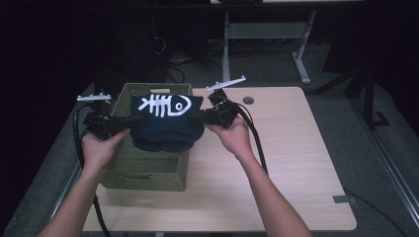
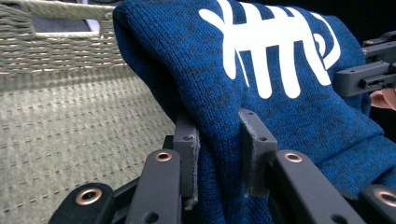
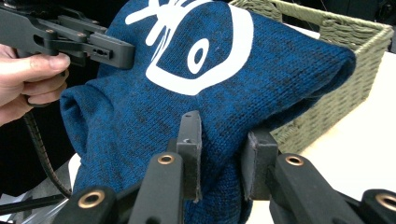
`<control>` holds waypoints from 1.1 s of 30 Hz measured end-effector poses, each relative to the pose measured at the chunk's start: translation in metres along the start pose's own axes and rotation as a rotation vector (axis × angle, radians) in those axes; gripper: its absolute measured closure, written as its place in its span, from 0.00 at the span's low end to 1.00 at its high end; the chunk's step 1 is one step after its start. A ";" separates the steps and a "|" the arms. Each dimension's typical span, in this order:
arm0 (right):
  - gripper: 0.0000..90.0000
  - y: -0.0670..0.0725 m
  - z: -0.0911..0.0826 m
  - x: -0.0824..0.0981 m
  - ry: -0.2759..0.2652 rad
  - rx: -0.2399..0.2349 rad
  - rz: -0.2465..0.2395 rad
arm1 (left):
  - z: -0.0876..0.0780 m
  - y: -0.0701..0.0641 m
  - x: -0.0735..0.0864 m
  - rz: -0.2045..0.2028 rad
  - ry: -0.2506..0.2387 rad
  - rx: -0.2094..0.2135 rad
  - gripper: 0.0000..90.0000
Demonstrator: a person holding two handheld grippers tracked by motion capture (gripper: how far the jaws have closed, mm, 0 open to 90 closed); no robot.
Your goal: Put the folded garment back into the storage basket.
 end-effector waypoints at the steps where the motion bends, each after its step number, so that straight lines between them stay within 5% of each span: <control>1: 0.80 0.001 0.002 0.000 0.002 0.000 0.002 | -0.001 0.002 0.000 0.001 0.001 -0.002 0.79; 33: 0.80 0.016 0.067 -0.005 0.018 -0.019 0.002 | -0.020 0.053 0.021 -0.062 0.017 -0.109 0.76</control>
Point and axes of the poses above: each handheld gripper's, and its own axes: z roughly forward along the jaws, x roughly out of its underside, y roughly to its left, the point moved 7 cm from there along z, roughly forward along the jaws, and after that the axes turned 8 degrees about -x, right-handed, at the moved point
